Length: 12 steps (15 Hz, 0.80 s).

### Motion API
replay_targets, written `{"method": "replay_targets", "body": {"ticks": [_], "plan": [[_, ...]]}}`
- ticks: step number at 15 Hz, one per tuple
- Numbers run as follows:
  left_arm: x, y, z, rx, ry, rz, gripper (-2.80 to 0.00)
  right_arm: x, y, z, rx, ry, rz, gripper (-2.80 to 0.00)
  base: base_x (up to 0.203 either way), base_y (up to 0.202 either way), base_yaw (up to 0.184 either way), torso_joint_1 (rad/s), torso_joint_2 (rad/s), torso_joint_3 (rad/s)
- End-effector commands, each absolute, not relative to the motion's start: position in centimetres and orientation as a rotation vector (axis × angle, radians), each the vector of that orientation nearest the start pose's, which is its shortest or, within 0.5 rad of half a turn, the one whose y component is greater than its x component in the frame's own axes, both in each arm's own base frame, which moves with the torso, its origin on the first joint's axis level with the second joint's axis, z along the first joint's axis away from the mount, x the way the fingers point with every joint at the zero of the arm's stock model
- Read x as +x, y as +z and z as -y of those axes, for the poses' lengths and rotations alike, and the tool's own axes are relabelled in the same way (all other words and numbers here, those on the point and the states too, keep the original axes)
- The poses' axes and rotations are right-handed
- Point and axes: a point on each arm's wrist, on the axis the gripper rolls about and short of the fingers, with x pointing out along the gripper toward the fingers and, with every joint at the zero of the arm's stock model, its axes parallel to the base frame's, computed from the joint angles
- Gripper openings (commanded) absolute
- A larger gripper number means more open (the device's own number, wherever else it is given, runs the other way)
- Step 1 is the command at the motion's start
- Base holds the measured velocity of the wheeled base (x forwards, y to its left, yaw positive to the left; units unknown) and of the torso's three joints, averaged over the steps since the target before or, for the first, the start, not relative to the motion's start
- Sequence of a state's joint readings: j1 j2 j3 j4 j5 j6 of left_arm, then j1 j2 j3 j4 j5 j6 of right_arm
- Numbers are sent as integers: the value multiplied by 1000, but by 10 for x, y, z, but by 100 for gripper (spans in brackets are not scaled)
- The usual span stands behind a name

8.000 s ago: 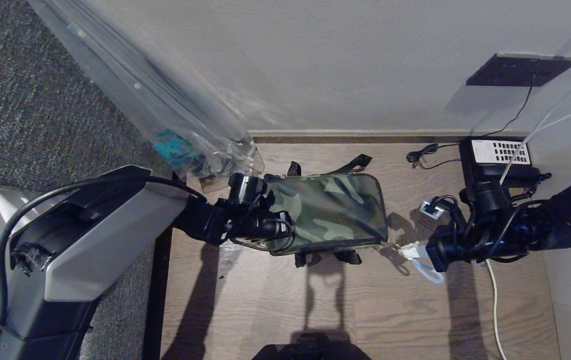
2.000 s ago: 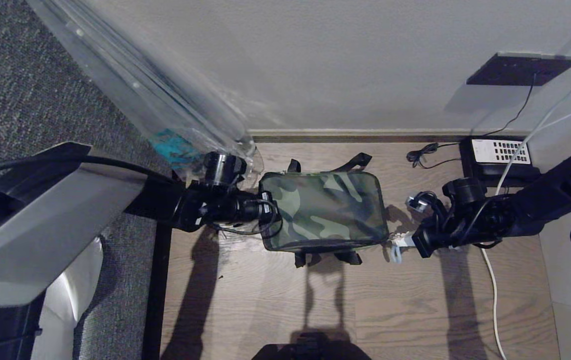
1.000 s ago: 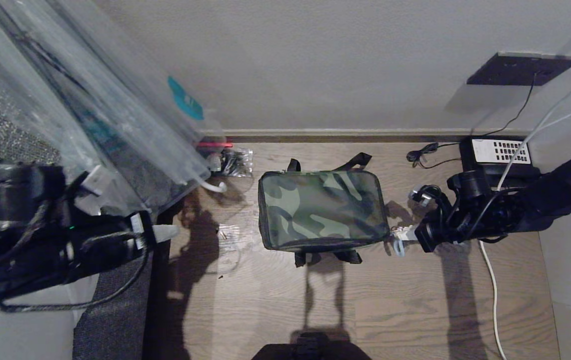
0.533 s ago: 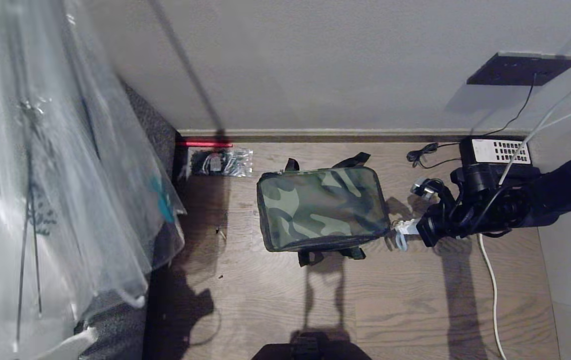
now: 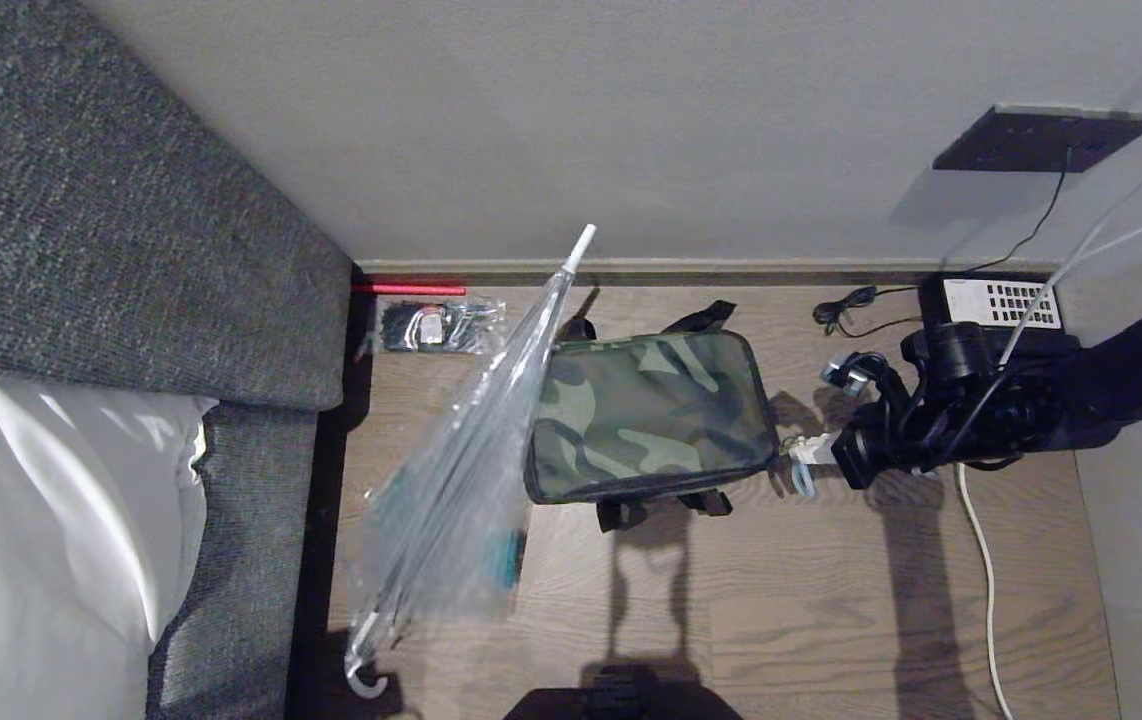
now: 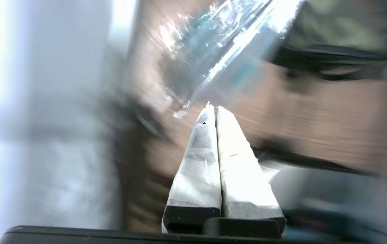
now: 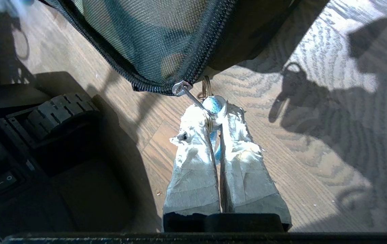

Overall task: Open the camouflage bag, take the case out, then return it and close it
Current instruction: Open the top of the storage box

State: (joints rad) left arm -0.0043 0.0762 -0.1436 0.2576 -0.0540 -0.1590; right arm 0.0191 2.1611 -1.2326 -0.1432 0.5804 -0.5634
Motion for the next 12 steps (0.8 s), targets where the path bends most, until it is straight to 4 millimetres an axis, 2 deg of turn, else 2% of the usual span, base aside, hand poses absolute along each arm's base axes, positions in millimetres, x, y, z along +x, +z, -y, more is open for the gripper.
{"method": "replay_targets", "body": {"ticks": [1, 4, 12], "plan": [[-32, 81, 0, 75, -9, -122, -280, 402, 86, -20, -304, 764, -570, -280, 0, 0, 0, 0, 0, 0], [-27, 76, 1, 100, -43, -70, -280, 403, 85, -20, -303, 764, -570, -280, 0, 0, 0, 0, 0, 0], [-26, 76, 1, 92, -38, -69, -280, 406, 81, -21, -300, 765, -576, -280, 0, 0, 0, 0, 0, 0]]}}
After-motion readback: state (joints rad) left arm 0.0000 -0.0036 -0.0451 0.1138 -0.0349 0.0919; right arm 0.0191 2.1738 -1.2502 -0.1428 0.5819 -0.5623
